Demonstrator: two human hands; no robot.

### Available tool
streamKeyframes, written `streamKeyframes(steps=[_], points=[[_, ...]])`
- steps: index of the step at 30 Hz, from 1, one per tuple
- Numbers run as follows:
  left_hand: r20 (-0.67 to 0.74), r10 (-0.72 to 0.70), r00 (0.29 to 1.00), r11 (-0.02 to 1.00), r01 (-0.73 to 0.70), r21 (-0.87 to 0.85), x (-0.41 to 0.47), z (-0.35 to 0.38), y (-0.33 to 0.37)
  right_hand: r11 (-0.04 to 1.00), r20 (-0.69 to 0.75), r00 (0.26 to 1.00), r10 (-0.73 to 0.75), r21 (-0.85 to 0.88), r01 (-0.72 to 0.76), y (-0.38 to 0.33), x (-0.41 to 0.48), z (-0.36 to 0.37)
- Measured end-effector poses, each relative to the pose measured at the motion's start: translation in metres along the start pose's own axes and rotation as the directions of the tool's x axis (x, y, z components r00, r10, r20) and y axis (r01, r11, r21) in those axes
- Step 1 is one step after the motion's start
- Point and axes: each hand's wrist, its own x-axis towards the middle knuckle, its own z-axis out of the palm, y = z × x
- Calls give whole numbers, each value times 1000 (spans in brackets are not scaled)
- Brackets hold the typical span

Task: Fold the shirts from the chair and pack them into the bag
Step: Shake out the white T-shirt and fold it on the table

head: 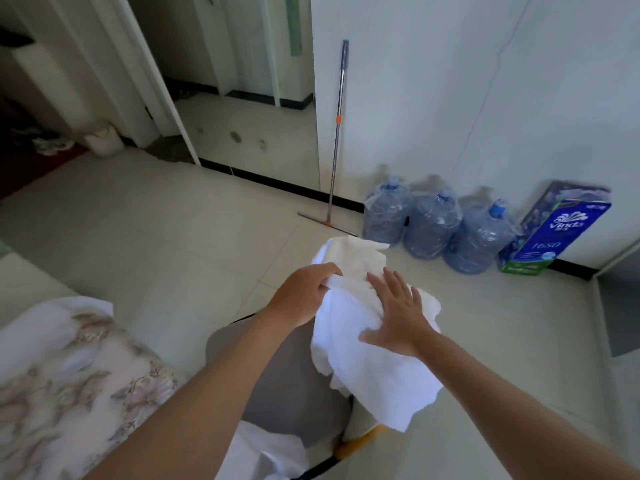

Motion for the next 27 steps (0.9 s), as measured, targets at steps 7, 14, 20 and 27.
streamKeyframes(steps=[7,14,20,27], points=[[-225,-77,971,992,52,-114,-59,-87,-16,951,-117,988,-98,282,128,-93,41,-5],[-593,-182,785,981,182,-60,-178,-192,-63,877,-326,871,-368,190,441,-271,30,-8],[-810,-191,554,955,297,-22,-334,-256,-110,720,-403,717,-569,177,671,-428,-25,45],[-704,-541,459,753,638,-162,-538,-233,-192,673,214,642,-736,325,664,-536,-109,168]])
